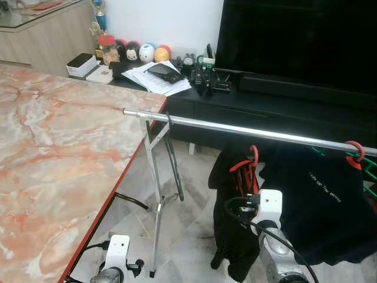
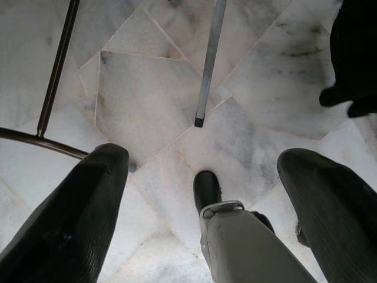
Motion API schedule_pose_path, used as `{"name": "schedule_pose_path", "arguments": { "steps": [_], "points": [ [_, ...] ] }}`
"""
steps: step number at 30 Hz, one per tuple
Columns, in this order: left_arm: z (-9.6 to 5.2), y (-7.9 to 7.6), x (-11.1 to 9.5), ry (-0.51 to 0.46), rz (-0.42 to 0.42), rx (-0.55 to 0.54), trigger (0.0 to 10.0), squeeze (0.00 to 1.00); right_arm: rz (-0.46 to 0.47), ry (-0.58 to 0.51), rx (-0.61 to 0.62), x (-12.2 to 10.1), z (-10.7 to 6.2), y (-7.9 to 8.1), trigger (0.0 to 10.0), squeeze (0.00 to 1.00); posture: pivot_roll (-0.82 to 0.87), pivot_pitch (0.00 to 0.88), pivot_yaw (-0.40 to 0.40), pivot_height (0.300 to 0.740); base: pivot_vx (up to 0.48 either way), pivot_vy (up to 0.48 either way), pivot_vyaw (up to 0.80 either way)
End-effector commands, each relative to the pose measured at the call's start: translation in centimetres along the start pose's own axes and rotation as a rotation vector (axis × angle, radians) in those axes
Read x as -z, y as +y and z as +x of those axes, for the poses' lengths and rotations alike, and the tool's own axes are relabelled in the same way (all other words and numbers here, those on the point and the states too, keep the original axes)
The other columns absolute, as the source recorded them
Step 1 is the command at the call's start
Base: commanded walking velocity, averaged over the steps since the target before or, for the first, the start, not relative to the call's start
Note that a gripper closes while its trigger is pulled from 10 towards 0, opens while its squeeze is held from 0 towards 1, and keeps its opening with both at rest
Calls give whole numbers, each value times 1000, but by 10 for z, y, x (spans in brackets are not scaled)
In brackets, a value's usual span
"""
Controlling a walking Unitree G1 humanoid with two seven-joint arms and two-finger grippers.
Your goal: Hang hanger
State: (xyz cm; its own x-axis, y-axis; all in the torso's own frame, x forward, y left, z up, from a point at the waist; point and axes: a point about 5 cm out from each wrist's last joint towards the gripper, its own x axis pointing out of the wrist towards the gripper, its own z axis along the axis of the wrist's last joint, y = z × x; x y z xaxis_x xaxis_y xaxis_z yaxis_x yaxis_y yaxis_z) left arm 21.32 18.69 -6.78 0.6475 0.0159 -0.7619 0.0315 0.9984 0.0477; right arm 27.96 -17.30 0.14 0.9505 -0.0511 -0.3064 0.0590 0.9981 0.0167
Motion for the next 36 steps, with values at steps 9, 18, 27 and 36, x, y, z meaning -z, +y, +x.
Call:
{"name": "schedule_pose_path", "arguments": {
  "steps": [9,18,27,36],
  "points": [
    [-1,1,3,10,-3,-2,10000,0,9,-47,17,-13,4,-2,10000,0,125,0,-21,740,-312,0,0],
    [-1,1,4,12,-4,-3,10000,0,9,-48,15,-14,6,0,10000,0,126,0,-23,740,-341,0,0],
    [-1,2,7,19,-6,-4,10000,0,9,-51,14,-16,7,1,10000,0,128,0,-24,740,-342,0,0],
    [-1,1,8,22,-9,-2,10000,0,8,-42,18,-16,8,0,10000,0,129,0,-26,740,-344,0,0]
  ]
}}
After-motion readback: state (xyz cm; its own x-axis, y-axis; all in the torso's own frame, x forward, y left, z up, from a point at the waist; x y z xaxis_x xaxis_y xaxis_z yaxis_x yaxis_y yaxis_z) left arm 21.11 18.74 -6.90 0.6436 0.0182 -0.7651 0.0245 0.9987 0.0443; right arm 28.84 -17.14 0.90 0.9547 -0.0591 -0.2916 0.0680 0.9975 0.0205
